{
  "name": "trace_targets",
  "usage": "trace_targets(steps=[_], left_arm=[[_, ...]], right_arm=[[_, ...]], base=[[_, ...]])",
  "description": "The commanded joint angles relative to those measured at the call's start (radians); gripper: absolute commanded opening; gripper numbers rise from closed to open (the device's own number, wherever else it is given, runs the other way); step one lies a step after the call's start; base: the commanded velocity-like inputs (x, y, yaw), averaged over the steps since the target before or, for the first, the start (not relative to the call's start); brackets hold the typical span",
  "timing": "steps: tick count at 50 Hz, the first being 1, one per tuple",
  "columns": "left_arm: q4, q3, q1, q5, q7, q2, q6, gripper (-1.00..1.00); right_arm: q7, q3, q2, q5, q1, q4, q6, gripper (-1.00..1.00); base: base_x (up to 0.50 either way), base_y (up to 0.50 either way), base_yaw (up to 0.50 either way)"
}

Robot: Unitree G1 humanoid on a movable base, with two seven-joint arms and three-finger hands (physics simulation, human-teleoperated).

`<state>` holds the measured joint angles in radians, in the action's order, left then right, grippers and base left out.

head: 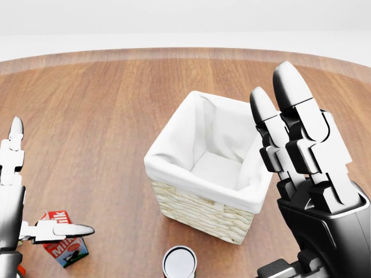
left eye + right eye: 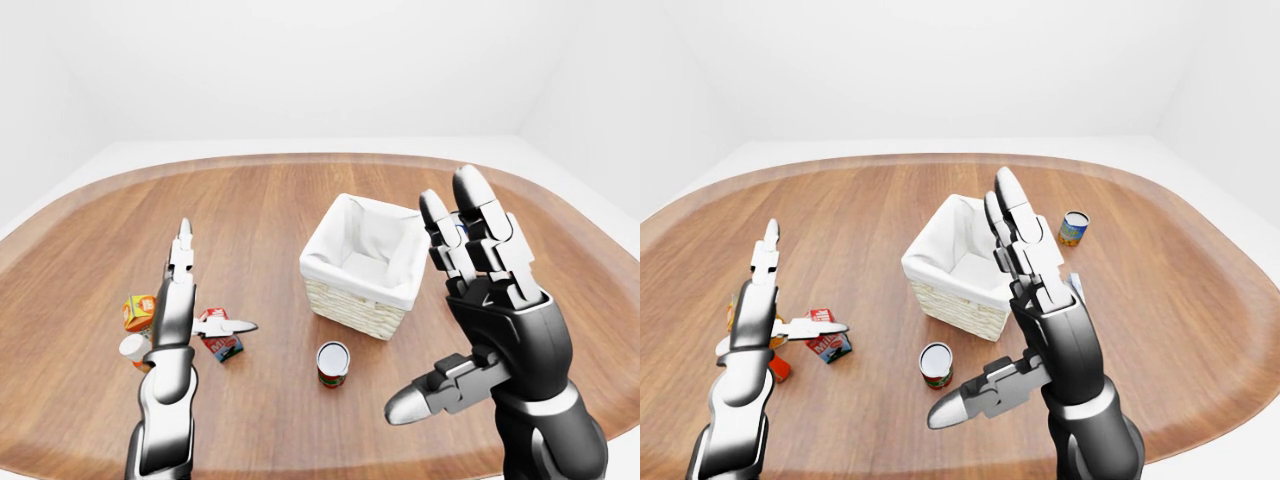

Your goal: Pick the milk and place it in the basket.

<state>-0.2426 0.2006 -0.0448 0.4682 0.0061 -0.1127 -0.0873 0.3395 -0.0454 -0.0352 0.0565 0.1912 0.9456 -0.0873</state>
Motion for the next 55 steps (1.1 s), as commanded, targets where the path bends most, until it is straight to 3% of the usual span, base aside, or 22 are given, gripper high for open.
trace_targets(steps=[1, 11, 28, 34, 55], left_arm=[[0.111, 0.028, 0.037, 0.011, -0.032, -0.04, 0.0, 1.0], [0.251, 0.035, 0.089, 0.066, 0.029, -0.08, 0.0, 1.0], [0.348, 0.007, 0.1, 0.077, 0.059, -0.083, 0.0, 1.0], [0.401, -0.005, 0.112, 0.116, 0.107, -0.09, 0.0, 1.0], [0.504, -0.014, 0.153, 0.1, 0.156, -0.11, 0.0, 1.0]], right_arm=[[-0.001, 0.003, 0.001, 0.002, -0.001, -0.001, 0.0, 1.0], [-0.004, -0.001, 0.0, -0.004, -0.002, -0.001, 0.0, 1.0], [-0.008, 0.001, 0.001, -0.008, -0.003, -0.014, 0.0, 1.0], [-0.007, -0.001, 0.001, -0.012, 0.002, -0.019, 0.0, 1.0], [-0.005, -0.001, 0.0, -0.008, 0.004, -0.015, 0.0, 1.0]], base=[[0.0, 0.0, 0.0], [0.0, 0.0, 0.0], [0.0, 0.0, 0.0], [0.0, 0.0, 0.0], [0.0, 0.0, 0.0]])
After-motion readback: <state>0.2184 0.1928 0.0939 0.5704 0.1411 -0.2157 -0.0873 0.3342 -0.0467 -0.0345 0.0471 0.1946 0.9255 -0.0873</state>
